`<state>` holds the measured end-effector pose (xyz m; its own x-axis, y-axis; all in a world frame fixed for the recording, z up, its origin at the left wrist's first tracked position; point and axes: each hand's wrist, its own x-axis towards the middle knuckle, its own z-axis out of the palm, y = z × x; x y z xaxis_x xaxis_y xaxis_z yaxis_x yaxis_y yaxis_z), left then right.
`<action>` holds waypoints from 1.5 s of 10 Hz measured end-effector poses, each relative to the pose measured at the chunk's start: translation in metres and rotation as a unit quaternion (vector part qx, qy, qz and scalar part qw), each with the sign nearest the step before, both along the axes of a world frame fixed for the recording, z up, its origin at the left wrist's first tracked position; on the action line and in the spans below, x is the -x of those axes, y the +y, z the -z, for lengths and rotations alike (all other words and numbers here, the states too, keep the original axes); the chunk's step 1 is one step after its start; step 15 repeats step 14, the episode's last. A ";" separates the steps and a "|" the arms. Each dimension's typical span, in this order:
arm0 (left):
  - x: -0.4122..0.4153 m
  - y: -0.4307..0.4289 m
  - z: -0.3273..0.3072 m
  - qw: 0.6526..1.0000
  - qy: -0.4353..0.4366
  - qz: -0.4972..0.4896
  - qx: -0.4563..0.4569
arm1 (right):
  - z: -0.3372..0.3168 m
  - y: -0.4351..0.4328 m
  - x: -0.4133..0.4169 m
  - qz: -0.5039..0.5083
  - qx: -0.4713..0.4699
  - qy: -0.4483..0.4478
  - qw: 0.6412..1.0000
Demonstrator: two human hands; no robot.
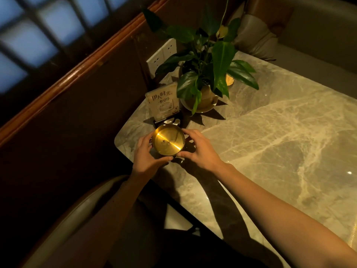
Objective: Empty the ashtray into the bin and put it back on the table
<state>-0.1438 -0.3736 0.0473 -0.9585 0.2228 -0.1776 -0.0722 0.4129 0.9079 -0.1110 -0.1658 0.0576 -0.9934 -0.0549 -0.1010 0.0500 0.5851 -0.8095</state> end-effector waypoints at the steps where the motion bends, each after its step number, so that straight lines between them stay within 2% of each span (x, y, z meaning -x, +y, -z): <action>1: -0.001 -0.004 0.014 0.999 -0.026 -0.024 -0.001 | 0.014 -0.009 0.007 -0.012 -0.018 -0.043 0.999; 5: -0.005 -0.019 0.044 0.992 -0.066 -0.107 0.027 | 0.040 -0.042 0.017 -0.019 -0.007 -0.095 0.995; 7: -0.007 -0.022 0.042 0.989 -0.022 -0.130 0.070 | 0.043 -0.053 0.022 -0.020 0.002 -0.085 0.996; 10: -0.005 -0.019 0.043 0.987 -0.005 -0.130 0.095 | 0.048 -0.056 0.024 -0.022 0.000 -0.083 0.996; 12: -0.012 -0.020 0.038 0.986 -0.069 -0.135 0.068 | 0.044 -0.050 0.020 -0.025 0.012 -0.121 0.992; 14: -0.033 -0.002 0.024 0.987 0.058 -0.123 0.086 | 0.045 -0.033 0.002 0.015 0.018 -0.092 0.995; 15: -0.033 -0.002 0.024 0.987 0.058 -0.123 0.086 | 0.045 -0.033 0.002 0.015 0.018 -0.092 0.995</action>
